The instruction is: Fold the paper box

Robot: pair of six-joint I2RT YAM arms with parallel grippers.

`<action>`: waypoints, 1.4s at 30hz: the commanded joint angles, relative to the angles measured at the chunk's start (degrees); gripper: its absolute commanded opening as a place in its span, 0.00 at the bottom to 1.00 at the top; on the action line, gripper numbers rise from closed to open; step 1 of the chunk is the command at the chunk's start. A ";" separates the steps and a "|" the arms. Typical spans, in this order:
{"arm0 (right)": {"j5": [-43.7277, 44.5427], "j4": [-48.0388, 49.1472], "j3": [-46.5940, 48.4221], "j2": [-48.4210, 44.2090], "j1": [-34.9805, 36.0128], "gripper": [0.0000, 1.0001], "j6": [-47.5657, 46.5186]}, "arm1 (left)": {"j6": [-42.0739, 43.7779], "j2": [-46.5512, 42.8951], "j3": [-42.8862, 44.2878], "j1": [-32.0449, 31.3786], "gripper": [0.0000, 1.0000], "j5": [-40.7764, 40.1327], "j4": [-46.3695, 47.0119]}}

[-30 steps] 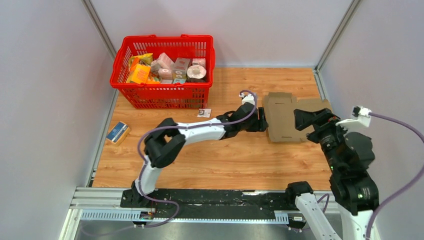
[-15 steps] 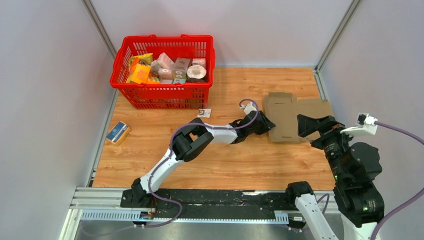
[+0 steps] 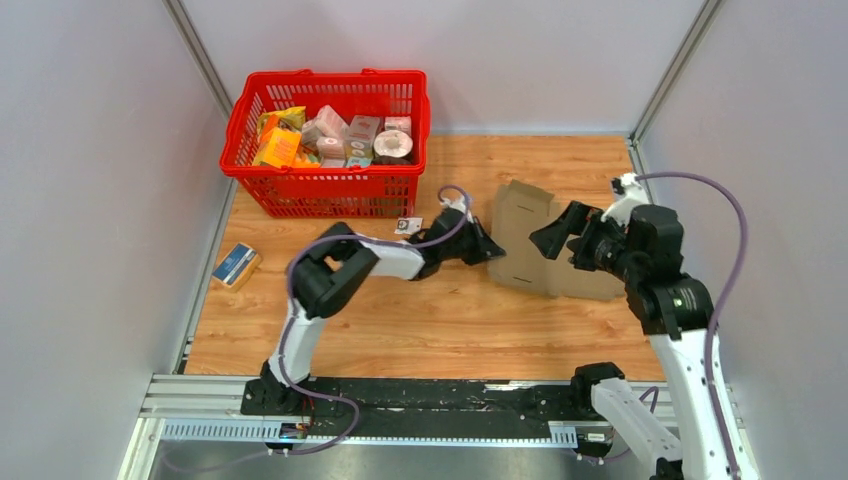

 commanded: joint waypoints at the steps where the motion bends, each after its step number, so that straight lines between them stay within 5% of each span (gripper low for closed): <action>1: -5.83 0.48 -2.48 3.80 2.16 1.00 -4.73 | 19.29 -20.64 -8.68 5.47 0.00 14.01 -11.50; 6: -5.75 3.56 -0.57 8.90 8.64 1.00 -8.85 | 44.31 -36.15 -9.05 6.36 0.00 13.69 -47.83; 14: 2.78 7.52 9.62 15.32 20.97 0.96 -24.39 | 62.47 -57.94 -8.09 6.54 0.00 5.43 -77.25; 19: -6.31 1.46 23.06 22.68 22.91 0.95 -35.91 | 68.26 -66.83 -5.98 6.62 0.00 6.90 -82.55; 27: -29.34 -7.06 37.23 39.04 23.87 0.94 -44.63 | 76.10 -62.98 2.10 6.62 0.00 13.60 -90.28; 31: -36.67 -6.29 34.00 41.08 25.80 0.86 -44.55 | 78.29 -61.75 4.30 6.71 0.00 14.21 -91.95; 36: -38.87 6.27 21.07 35.99 27.92 0.86 -39.45 | 79.88 -60.60 6.24 7.33 0.00 14.03 -93.19; 42: -33.71 6.19 21.50 38.87 28.62 0.55 -36.29 | 80.41 -59.64 6.07 7.33 0.00 18.16 -91.96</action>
